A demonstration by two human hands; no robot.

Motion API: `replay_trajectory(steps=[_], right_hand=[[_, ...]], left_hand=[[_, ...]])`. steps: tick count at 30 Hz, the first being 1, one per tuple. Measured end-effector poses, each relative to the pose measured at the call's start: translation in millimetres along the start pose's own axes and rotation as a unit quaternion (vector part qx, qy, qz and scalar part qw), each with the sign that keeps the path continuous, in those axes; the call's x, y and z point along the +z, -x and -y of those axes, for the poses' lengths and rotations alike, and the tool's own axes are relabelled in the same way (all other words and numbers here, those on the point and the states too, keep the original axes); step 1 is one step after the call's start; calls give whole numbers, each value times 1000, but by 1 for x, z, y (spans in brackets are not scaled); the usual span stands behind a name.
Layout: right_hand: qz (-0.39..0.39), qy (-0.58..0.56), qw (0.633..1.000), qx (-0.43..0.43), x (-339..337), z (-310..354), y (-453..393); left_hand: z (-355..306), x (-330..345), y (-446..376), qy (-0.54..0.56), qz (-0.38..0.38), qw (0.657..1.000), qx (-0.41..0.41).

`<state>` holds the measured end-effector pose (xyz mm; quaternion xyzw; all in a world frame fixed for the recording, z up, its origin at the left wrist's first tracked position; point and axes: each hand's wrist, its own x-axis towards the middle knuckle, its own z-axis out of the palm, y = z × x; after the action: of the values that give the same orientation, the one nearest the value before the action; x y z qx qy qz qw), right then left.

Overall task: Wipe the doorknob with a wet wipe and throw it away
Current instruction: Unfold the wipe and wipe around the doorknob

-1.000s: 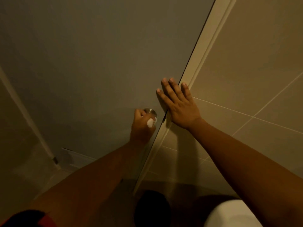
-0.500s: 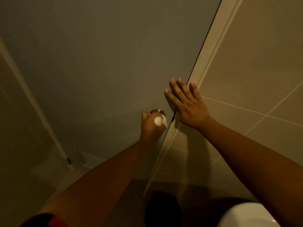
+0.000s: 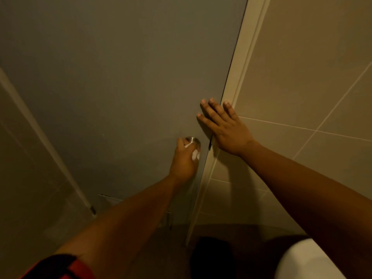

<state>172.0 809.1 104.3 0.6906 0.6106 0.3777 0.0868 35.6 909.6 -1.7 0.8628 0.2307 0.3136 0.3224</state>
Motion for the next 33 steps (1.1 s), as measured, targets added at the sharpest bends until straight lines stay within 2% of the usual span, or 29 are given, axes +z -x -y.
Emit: replay_trajectory(steps=[4, 7, 9, 11, 13, 16, 18, 20, 23, 27, 29, 31, 33], right_hand=[[0, -59, 998, 11, -10, 2, -1], [-28, -166, 985, 28, -10, 15, 8], [-8, -244, 967, 77, -7, 31, 19], [36, -336, 930, 145, 0, 50, 23], [55, -421, 872, 241, 9, 68, 20], [28, -508, 776, 371, 18, 91, 15], [28, -534, 737, 413, 20, 100, 16], [47, -521, 752, 401, 19, 105, 20], [67, -495, 786, 366, 19, 112, 25], [53, -499, 764, 405, 19, 125, 24], [44, -504, 752, 421, 20, 132, 22], [40, -502, 752, 426, 17, 133, 20], [48, -478, 782, 397, 13, 125, 16]], left_hand=[[3, 1, 1, 146, 6, 982, -121], [12, -14, 1, 153, 44, 981, -114], [24, -29, 2, 130, 72, 987, -65], [37, -43, 1, 104, 101, 989, -23], [45, -55, -3, 67, 105, 992, 1], [46, -66, -14, 60, 134, 989, 15], [46, -69, -21, 89, 171, 981, 18], [44, -73, -28, 92, 201, 975, 27], [37, -79, -39, 28, 226, 971, 73], [28, -88, -51, -159, 274, 930, 185], [22, -88, -52, -204, 282, 915, 204], [19, -85, -48, -178, 268, 927, 192], [22, -81, -42, -79, 242, 959, 128]])
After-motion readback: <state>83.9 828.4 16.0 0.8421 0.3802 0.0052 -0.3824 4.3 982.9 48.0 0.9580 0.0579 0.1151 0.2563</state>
